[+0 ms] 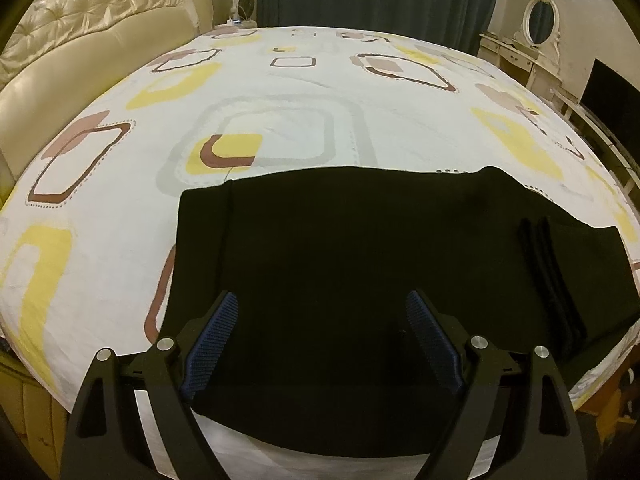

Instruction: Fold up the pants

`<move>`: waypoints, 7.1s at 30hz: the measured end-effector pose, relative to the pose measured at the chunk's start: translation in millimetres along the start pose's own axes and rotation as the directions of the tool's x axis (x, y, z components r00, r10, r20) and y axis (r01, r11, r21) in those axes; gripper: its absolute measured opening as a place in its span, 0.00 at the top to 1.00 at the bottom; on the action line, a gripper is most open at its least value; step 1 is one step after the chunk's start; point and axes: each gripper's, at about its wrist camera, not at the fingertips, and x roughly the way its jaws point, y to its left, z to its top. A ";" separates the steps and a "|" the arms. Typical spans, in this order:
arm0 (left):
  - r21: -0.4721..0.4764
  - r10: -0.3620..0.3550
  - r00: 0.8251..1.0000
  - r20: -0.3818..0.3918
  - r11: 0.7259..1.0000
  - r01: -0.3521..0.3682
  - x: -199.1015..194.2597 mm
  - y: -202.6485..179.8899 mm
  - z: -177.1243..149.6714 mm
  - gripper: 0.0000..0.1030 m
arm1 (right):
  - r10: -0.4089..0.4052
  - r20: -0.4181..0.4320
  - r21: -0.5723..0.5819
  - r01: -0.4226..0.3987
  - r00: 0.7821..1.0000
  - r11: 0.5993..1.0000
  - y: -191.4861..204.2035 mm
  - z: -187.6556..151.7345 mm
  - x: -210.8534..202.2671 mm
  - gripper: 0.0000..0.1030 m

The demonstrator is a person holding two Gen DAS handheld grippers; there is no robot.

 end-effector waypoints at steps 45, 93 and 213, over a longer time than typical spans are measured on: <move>-0.391 -0.517 0.840 -0.168 0.817 0.424 60.9 116.5 15.4 0.70 | 0.114 -0.143 -0.092 -0.128 0.983 0.988 42.7 -46.5 83.3 0.26; 0.270 -0.213 0.950 -0.230 0.923 0.273 -10.2 -344.2 36.0 0.85 | -0.052 0.111 -0.030 0.055 0.992 0.998 21.0 -3.4 13.6 0.18; -0.081 -0.326 0.922 -0.209 0.945 0.316 7.6 -109.3 -30.4 0.23 | 0.060 -0.010 0.232 -0.056 0.998 0.971 -80.5 4.3 4.8 0.77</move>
